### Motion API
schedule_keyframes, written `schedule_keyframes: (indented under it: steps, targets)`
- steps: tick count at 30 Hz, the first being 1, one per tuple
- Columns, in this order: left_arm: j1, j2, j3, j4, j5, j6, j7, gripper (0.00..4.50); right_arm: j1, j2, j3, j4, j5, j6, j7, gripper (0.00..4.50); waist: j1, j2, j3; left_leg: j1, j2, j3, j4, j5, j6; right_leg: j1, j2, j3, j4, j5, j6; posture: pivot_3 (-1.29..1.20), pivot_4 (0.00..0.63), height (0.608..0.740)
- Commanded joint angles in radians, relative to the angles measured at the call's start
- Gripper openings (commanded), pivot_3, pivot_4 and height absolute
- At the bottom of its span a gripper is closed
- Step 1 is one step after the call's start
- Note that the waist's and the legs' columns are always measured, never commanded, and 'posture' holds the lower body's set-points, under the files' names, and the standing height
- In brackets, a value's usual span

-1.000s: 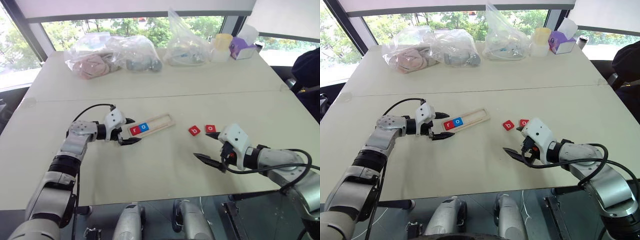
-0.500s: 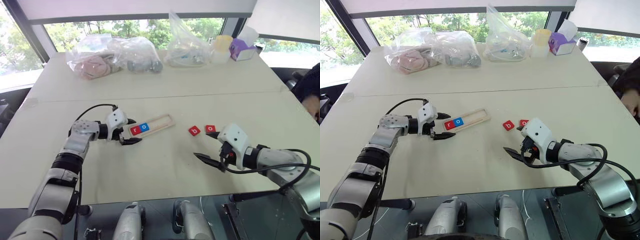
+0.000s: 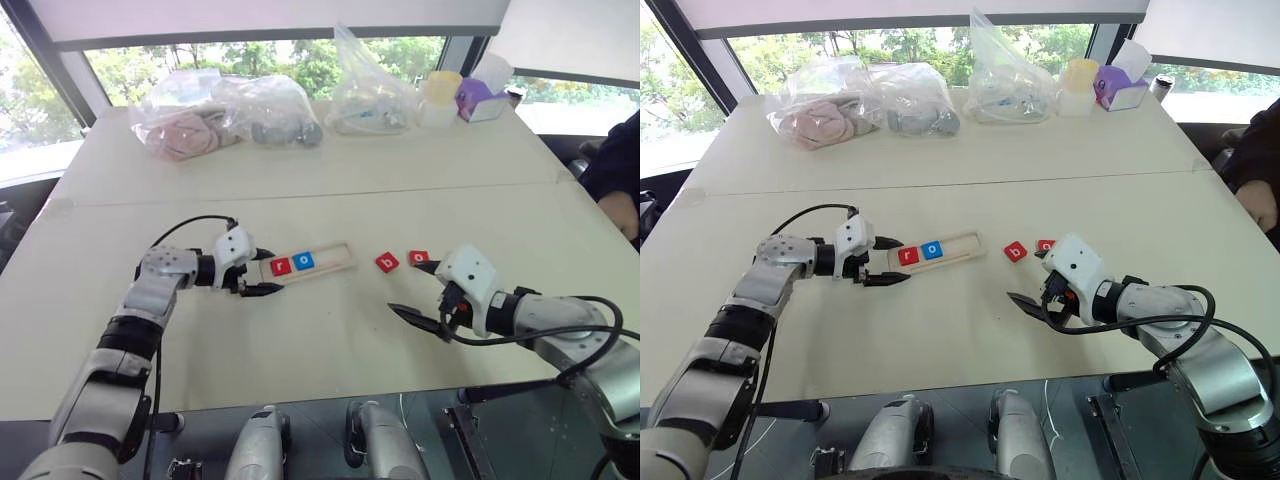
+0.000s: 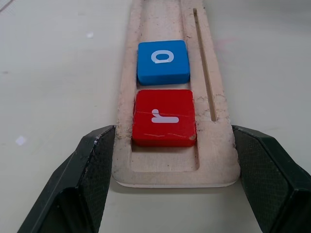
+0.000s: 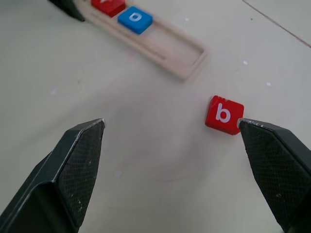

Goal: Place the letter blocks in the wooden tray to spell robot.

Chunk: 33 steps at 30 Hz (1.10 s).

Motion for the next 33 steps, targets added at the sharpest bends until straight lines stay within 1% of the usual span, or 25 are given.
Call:
schedule_keyframes:
  steps: [1, 7, 14, 21, 29, 30, 31, 33]
  targets:
    - [0.099, 0.026, -0.054, -0.128, -0.006, 0.039, -0.073, 3.13, -0.025, -0.004, 0.001, -0.018, -0.002, -0.014, 0.007, 4.50, 0.001, 0.000, 0.000, 0.000, 0.000, 0.000, 0.000, 0.000, 0.000, 0.000, 0.000, 0.000, 0.000, 0.000, 0.000, 0.00, 0.150, 0.740]
    - [0.246, 0.077, -0.064, -0.371, -0.033, 0.099, -0.074, 3.13, -0.053, -0.005, 0.029, -0.013, -0.006, -0.019, 0.024, 4.50, 0.001, 0.000, 0.000, 0.000, 0.001, -0.002, 0.000, 0.000, 0.000, 0.000, -0.001, 0.000, 0.000, -0.001, 0.000, 0.00, 0.150, 0.740]
    - [0.327, 0.086, -0.063, -0.496, -0.030, 0.165, -0.019, 3.13, -0.078, -0.009, 0.049, 0.000, -0.012, -0.021, 0.046, 4.50, 0.002, 0.000, 0.000, -0.001, 0.001, -0.003, 0.000, 0.000, 0.000, -0.001, -0.002, 0.000, -0.001, -0.001, 0.000, 0.00, 0.150, 0.740]
    - [0.375, 0.098, -0.069, -0.546, -0.030, 0.182, 0.002, 3.13, -0.088, -0.014, 0.057, 0.006, -0.018, -0.020, 0.067, 4.50, 0.002, 0.000, 0.000, -0.001, 0.001, -0.002, 0.000, 0.000, 0.000, -0.001, -0.002, 0.000, -0.001, -0.001, 0.000, 0.00, 0.150, 0.740]
    - [0.373, 0.102, -0.073, -0.509, -0.003, 0.145, 0.017, 3.13, -0.096, -0.011, 0.064, 0.009, -0.021, -0.019, 0.073, 4.50, 0.002, 0.000, 0.000, -0.001, 0.001, -0.003, 0.000, 0.000, 0.000, -0.001, -0.001, 0.000, -0.001, -0.001, 0.000, 0.00, 0.150, 0.740]
    - [0.368, 0.100, -0.073, -0.496, 0.004, 0.132, 0.021, 4.18, -0.098, -0.010, 0.065, 0.011, -0.022, -0.019, 0.072, 4.50, 0.002, 0.000, 0.000, -0.001, 0.001, -0.003, 0.000, 0.000, 0.000, -0.001, -0.002, 0.000, -0.001, -0.001, 0.000, 0.00, 0.150, 0.740]
    - [0.365, 0.099, -0.074, -0.488, 0.009, 0.124, 0.026, 4.44, -0.098, -0.009, 0.065, 0.011, -0.022, -0.019, 0.071, 4.50, 0.002, 0.000, 0.000, -0.001, 0.001, -0.003, 0.000, 0.000, 0.000, -0.001, -0.002, 0.000, -0.001, -0.001, 0.000, 0.00, 0.150, 0.740]
    - [0.360, 0.099, -0.075, -0.473, 0.014, 0.111, 0.033, 4.44, -0.098, -0.005, 0.065, 0.013, -0.027, -0.022, 0.065, 4.50, 0.002, 0.002, -0.001, -0.001, 0.001, -0.002, 0.000, 0.000, 0.000, -0.001, -0.002, 0.000, -0.001, -0.001, 0.000, 0.00, 0.150, 0.740]
